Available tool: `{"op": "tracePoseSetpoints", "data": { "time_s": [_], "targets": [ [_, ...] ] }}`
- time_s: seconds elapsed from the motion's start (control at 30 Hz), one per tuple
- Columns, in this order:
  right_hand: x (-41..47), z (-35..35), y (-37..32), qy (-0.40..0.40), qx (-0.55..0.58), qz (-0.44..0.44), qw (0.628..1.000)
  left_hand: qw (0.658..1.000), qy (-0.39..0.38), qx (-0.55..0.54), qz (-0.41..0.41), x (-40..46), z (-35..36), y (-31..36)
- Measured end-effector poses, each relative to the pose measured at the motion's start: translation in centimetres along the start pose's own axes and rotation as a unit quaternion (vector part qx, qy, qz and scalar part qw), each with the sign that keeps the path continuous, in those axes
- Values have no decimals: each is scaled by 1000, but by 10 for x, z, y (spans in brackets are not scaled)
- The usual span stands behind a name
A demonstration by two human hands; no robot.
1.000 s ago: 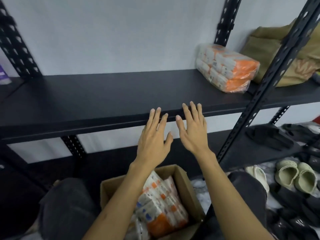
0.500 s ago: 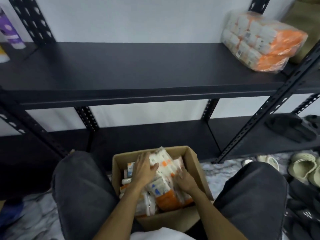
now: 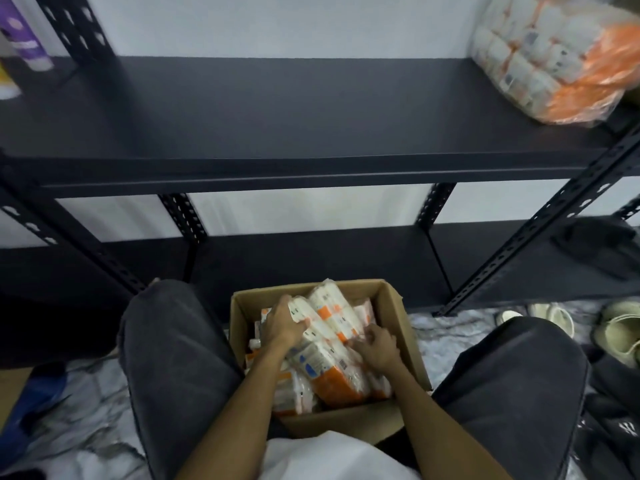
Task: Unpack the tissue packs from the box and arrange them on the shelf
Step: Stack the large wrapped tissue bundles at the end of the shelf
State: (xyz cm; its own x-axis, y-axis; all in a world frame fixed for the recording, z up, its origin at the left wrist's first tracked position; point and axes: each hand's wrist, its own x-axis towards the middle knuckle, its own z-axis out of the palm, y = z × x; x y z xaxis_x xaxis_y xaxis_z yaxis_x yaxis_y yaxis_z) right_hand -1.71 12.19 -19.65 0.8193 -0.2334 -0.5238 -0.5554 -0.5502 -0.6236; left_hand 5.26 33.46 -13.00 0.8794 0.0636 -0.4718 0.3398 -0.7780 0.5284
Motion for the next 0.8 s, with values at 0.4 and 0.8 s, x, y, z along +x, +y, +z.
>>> {"op": "tracePoseSetpoints", "data": {
  "time_s": [0.4, 0.8],
  "targets": [
    [-48, -63, -63, -5, 245, -135, 960, 976, 19, -190, 105, -8, -8, 17],
    [-104, -76, -107, -5, 349, -228, 909, 838, -55, -517, 166, -77, -28, 57]
  ]
}}
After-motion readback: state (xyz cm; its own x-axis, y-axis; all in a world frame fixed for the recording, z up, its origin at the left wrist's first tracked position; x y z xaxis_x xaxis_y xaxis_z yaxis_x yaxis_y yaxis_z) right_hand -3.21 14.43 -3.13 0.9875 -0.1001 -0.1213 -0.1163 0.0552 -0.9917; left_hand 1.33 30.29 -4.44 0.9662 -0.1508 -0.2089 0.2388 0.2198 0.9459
